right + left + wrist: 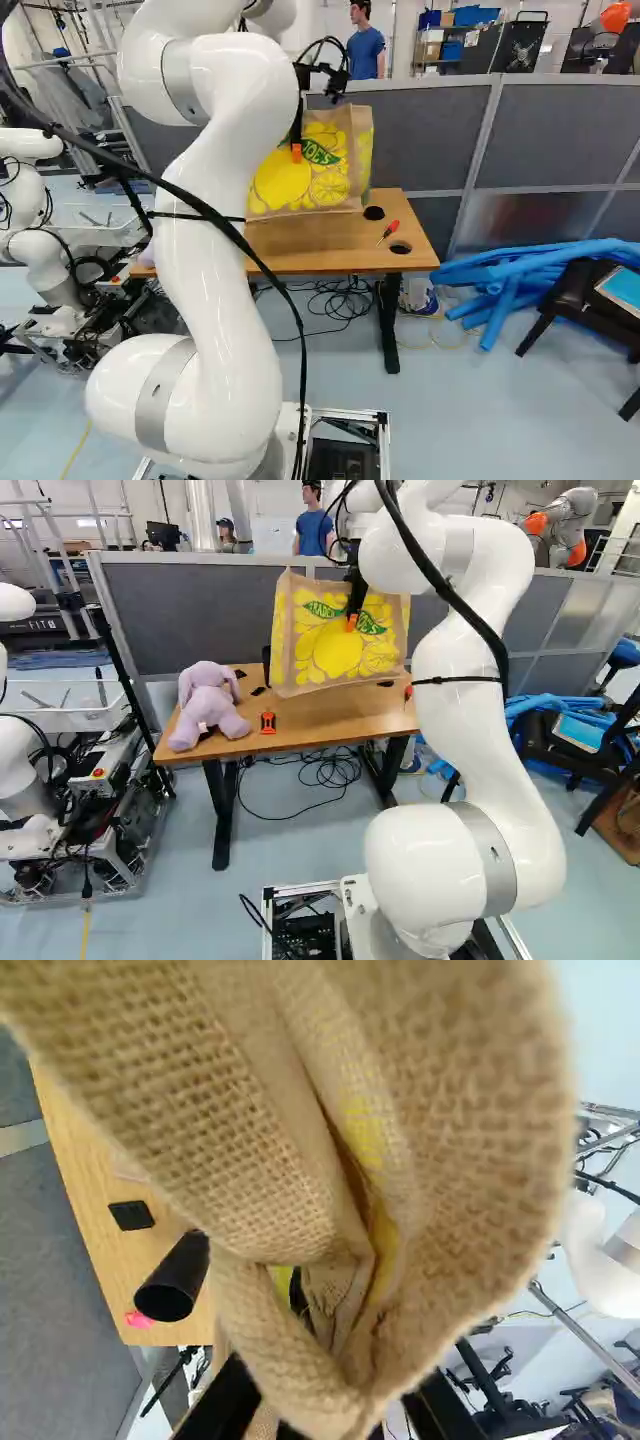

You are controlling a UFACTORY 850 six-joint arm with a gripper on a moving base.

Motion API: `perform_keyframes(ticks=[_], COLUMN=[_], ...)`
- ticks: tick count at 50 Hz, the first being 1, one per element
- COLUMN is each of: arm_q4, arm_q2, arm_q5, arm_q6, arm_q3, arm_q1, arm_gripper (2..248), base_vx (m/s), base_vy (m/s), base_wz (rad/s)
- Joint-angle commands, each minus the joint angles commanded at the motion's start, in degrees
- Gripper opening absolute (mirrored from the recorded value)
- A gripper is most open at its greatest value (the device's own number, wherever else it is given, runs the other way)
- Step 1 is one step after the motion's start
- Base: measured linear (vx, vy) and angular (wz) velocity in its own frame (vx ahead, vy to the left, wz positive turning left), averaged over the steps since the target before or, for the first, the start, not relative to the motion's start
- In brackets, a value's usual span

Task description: Pick up the bag on the ground and place it on the table

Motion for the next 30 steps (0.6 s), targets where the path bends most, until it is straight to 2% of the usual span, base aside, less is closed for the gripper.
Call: perform_keyframes(ticks=[30], arm_q4=[0.0], arm_q2=[-3.8], arm_q5=[0.0], arm_q6=[0.0], arm_q3=[1.1], arm_q1=[-0.5], arm_gripper=[22], base_vx=[0.000], base_vy=[0.000], base_wz=[0.000])
